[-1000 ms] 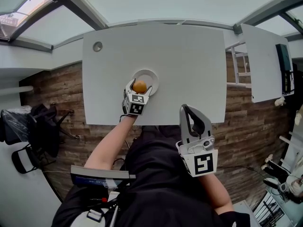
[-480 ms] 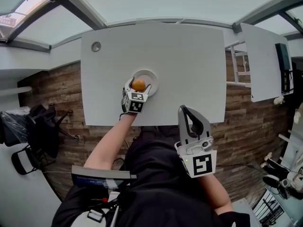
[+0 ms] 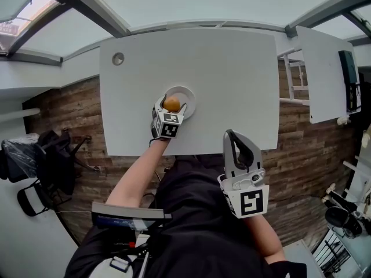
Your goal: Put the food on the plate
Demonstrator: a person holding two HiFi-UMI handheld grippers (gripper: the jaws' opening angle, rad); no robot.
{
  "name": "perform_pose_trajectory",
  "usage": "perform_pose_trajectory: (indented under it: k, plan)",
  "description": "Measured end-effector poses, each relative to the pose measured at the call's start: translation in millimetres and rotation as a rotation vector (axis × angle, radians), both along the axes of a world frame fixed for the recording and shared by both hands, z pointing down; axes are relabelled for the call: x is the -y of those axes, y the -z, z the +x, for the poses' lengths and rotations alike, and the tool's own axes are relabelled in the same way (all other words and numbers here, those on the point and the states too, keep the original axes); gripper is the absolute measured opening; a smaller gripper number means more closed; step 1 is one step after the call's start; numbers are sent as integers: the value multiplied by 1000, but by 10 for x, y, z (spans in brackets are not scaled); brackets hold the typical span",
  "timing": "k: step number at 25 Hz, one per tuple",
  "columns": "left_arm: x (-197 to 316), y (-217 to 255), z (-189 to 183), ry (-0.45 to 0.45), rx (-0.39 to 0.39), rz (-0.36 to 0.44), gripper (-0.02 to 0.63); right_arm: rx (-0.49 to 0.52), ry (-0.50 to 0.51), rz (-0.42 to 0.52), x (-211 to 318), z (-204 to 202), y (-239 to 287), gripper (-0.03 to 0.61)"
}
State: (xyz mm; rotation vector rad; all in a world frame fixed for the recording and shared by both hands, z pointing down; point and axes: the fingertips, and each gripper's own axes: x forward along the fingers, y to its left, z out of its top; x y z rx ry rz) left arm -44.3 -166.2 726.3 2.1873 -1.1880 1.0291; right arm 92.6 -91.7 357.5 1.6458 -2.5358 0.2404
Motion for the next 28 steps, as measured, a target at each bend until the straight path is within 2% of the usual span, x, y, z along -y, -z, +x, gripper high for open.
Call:
perform_pose_trajectory:
  k: [12, 19, 28]
  plan:
    - [76, -54, 124, -39, -5, -3, 380, -20, -60, -37, -36, 150, -96, -3]
    - [-5, -65, 239, -62, -27, -20, 380, -21, -53, -30, -75, 165, -90, -3]
    - [0, -9, 263, -65, -29, 7, 380, -23, -54, -26, -130, 236, -92, -3]
